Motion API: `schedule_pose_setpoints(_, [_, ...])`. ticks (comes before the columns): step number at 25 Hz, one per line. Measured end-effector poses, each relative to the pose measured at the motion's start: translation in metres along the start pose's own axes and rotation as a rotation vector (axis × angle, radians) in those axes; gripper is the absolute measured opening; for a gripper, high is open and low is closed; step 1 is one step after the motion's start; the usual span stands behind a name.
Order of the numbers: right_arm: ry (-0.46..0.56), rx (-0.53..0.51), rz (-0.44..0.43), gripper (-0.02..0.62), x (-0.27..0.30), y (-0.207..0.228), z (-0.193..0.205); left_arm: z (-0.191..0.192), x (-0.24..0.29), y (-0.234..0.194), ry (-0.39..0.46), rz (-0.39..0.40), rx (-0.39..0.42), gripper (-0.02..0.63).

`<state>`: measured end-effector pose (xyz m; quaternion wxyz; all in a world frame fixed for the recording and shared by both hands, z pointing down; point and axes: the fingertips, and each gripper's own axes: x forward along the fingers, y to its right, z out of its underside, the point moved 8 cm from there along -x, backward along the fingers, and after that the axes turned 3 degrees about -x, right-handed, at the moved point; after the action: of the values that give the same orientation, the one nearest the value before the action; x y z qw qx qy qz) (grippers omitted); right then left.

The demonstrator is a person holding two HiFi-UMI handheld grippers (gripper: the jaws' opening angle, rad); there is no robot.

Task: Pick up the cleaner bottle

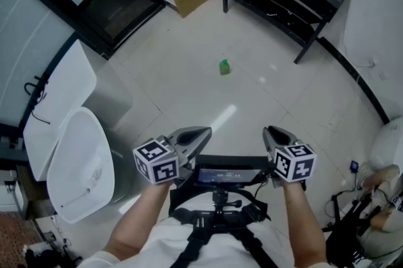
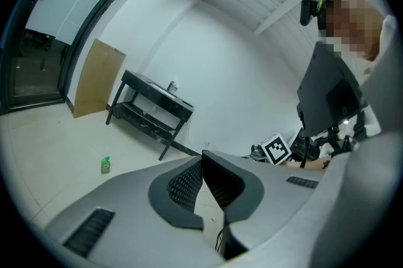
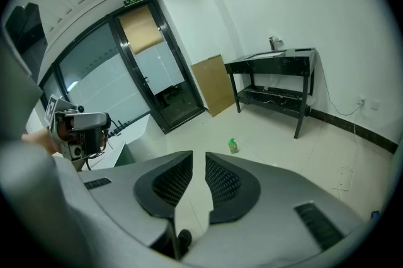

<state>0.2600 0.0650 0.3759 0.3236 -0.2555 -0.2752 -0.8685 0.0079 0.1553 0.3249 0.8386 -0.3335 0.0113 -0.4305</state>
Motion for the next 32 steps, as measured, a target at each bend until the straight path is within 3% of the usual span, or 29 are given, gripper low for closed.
schedule_pose_setpoints(8, [-0.02,-0.031,-0.018,0.061,0.019,-0.019,-0.007,-0.008,-0.011,-0.019,0.013,-0.004,-0.013,0.0])
schedule_pose_setpoints(32, [-0.001,0.055,0.143,0.061,0.121,-0.068,-0.074,-0.098,-0.014,-0.168,-0.04,0.149,0.003,0.0])
